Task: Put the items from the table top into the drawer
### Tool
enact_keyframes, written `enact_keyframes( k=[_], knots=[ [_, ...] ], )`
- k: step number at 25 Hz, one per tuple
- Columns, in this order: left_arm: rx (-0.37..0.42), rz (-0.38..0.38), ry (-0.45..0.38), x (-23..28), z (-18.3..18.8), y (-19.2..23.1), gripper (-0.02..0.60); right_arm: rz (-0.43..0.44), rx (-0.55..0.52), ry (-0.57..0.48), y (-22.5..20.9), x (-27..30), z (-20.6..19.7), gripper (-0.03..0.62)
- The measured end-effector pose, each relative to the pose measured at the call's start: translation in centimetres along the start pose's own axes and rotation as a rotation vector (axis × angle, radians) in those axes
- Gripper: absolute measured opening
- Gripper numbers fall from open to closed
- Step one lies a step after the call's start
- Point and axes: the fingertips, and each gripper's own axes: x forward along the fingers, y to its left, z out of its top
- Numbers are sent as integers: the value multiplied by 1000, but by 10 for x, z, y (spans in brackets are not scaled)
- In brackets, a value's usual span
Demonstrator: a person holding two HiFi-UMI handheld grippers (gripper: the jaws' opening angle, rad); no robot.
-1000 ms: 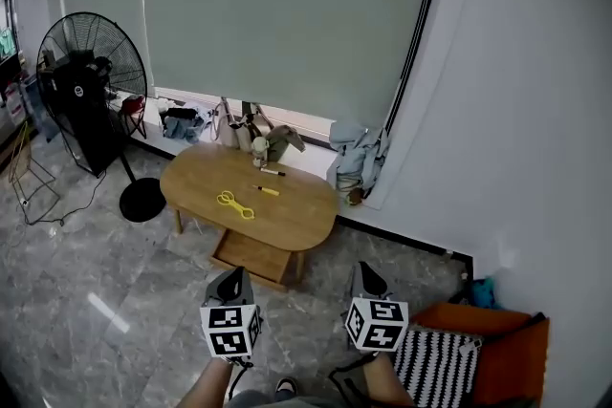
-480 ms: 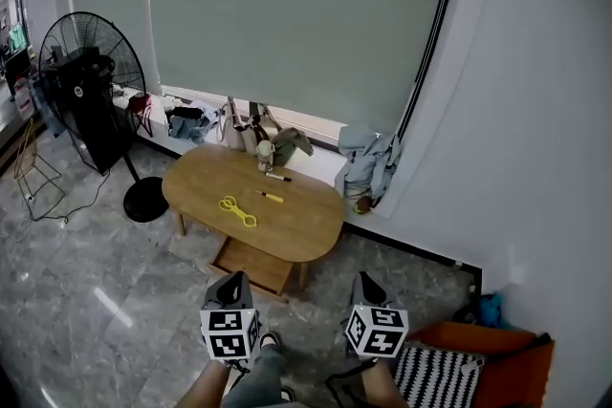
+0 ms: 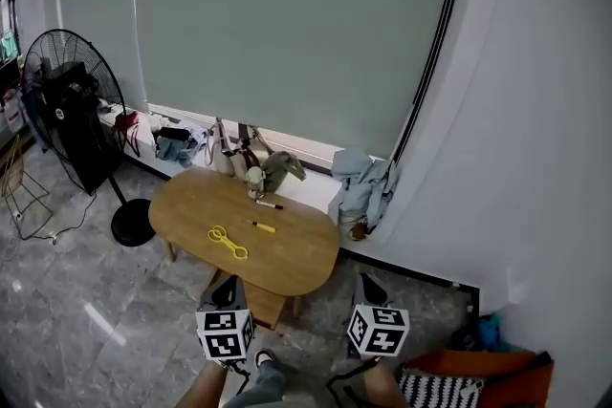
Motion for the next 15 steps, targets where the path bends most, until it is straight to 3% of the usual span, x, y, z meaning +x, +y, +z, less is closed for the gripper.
enact_keyframes(
  k=[9, 15],
  knots=[
    [-46, 63, 0, 94, 49, 69, -5, 24, -55, 2, 16, 118, 64, 5],
    [-96, 117, 20, 140, 47, 115, -4, 63, -100, 35, 41, 184, 70, 5]
  ],
)
